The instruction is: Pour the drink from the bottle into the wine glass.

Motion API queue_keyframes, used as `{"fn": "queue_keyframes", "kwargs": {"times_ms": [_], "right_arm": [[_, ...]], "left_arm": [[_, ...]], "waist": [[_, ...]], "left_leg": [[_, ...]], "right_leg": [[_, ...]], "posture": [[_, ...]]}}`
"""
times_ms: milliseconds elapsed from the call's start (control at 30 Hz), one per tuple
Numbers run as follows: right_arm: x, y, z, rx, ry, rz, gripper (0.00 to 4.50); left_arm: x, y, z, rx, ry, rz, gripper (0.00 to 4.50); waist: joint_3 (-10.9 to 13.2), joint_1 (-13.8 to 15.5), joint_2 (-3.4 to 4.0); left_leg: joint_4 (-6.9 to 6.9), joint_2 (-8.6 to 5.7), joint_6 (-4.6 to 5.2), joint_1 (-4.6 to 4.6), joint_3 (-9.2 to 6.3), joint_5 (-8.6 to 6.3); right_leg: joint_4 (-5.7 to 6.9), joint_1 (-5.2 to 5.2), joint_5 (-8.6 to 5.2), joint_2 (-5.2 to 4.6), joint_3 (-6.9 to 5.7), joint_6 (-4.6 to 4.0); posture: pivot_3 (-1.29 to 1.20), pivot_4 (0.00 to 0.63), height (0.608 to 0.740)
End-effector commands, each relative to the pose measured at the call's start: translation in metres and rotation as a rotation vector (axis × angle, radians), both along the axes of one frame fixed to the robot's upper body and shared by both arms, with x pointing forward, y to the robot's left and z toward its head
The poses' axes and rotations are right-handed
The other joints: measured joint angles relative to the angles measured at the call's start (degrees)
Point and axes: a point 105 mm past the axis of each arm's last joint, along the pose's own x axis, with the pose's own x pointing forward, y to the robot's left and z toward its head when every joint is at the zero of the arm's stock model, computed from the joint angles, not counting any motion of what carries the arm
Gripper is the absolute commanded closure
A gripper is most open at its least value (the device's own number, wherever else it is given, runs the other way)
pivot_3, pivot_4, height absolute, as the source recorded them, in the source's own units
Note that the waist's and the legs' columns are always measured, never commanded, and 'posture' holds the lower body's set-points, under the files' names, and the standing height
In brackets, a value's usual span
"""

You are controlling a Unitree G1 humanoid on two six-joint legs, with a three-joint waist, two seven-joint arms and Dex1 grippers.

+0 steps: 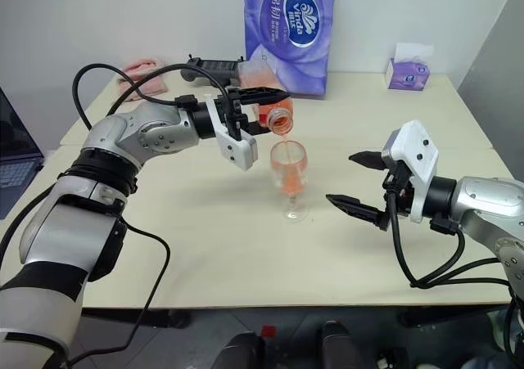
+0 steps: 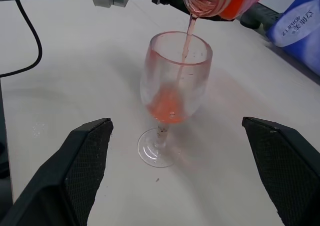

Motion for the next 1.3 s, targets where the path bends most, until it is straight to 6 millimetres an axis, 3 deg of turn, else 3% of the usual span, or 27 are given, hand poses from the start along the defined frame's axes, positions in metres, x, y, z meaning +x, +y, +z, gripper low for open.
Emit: {"fn": "queue_keyframes", "kwargs": {"times_ms": [33,967,1167,1300], "right_arm": [[0.001,0.001,0.008,-0.009,-0.051,0.000,0.00],[0.006,0.005,0.011,0.005,-0.056,-0.005,0.00],[0.006,0.007,0.018,0.031,-0.064,0.006,0.00],[0.008,0.009,0.026,0.060,-0.076,0.021,0.00]], "left_arm": [[-0.003,0.001,0.019,-0.022,-0.059,-0.011,2.38],[-0.001,0.000,0.021,-0.049,-0.057,-0.010,2.38],[0.000,-0.001,0.026,-0.184,0.078,-0.028,2.38],[0.000,0.003,0.017,-0.273,0.239,-0.049,2.38]], "waist": [[0.0,0.0,0.00],[0.0,0.0,0.00],[0.0,0.0,0.00],[0.0,-0.2,0.01]], "left_leg": [[0.03,0.00,0.00,-0.01,0.00,0.00],[0.26,-0.01,0.11,-0.06,-0.01,-0.07],[0.29,-0.01,0.11,-0.08,-0.01,-0.07],[0.28,0.01,0.11,-0.05,0.00,-0.07]], "right_leg": [[0.01,0.00,0.00,0.00,0.00,0.00],[0.12,0.00,0.00,0.00,0.00,0.01],[0.13,0.00,0.00,0.00,-0.01,0.00],[0.17,-0.01,0.00,0.00,0.00,0.00]], "posture": [[0.00,0.150,0.740],[0.00,0.150,0.740],[0.00,0.150,0.740],[0.00,0.150,0.740]]}}
